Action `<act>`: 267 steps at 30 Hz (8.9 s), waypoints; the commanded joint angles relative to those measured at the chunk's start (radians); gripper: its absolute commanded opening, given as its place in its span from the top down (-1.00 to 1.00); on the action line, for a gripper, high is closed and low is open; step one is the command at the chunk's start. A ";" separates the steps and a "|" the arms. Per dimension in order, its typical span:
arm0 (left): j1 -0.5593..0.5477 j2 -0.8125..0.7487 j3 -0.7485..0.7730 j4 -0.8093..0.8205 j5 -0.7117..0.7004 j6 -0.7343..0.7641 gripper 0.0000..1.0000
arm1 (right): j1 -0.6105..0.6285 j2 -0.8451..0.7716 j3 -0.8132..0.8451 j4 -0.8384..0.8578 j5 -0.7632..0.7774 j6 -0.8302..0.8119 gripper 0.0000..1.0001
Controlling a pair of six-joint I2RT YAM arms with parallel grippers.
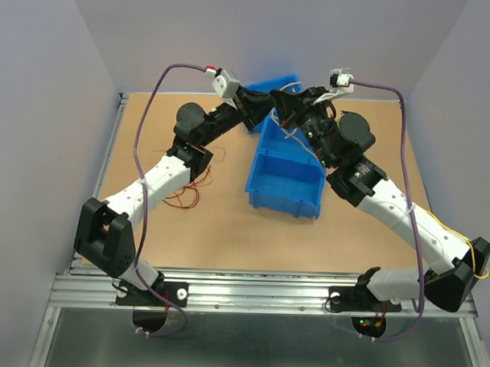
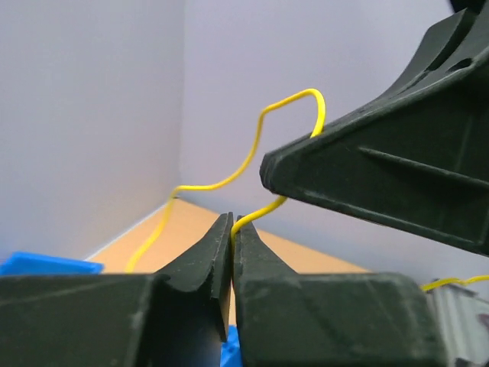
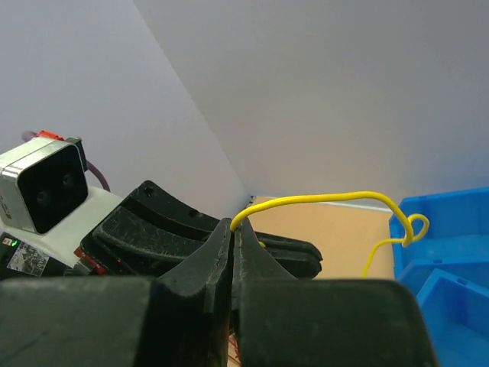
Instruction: Untangle the cables
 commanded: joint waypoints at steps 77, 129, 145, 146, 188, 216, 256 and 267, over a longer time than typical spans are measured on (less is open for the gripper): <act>-0.006 0.766 0.923 -0.473 0.048 0.365 1.00 | -0.465 0.092 -0.211 0.039 -0.022 0.020 0.99; 0.046 0.642 0.538 -0.462 0.021 0.483 0.86 | -0.457 0.241 -0.332 0.136 -0.222 0.215 0.99; -0.016 0.633 0.635 -0.797 -0.301 0.723 0.18 | -0.479 0.290 -0.318 0.044 -0.073 0.321 0.99; -0.021 0.640 0.653 -0.818 -0.313 0.727 0.17 | -0.483 0.293 -0.309 0.040 -0.071 0.318 0.99; 0.220 -0.274 -0.353 -0.713 -0.642 0.780 -0.98 | -0.230 -0.038 -0.495 -0.016 -0.234 0.059 -0.65; 0.341 0.032 -0.284 -0.628 -0.706 0.795 0.73 | -0.112 0.111 0.034 -0.273 -0.153 -0.162 -0.59; 0.332 0.076 -0.281 -0.688 -0.673 0.862 1.00 | -0.118 -0.092 -0.381 -0.126 -0.042 -0.230 -0.46; 0.327 -0.315 -0.356 -0.729 -0.349 0.790 1.00 | -0.126 0.107 -0.263 -0.106 -0.414 -0.323 -0.30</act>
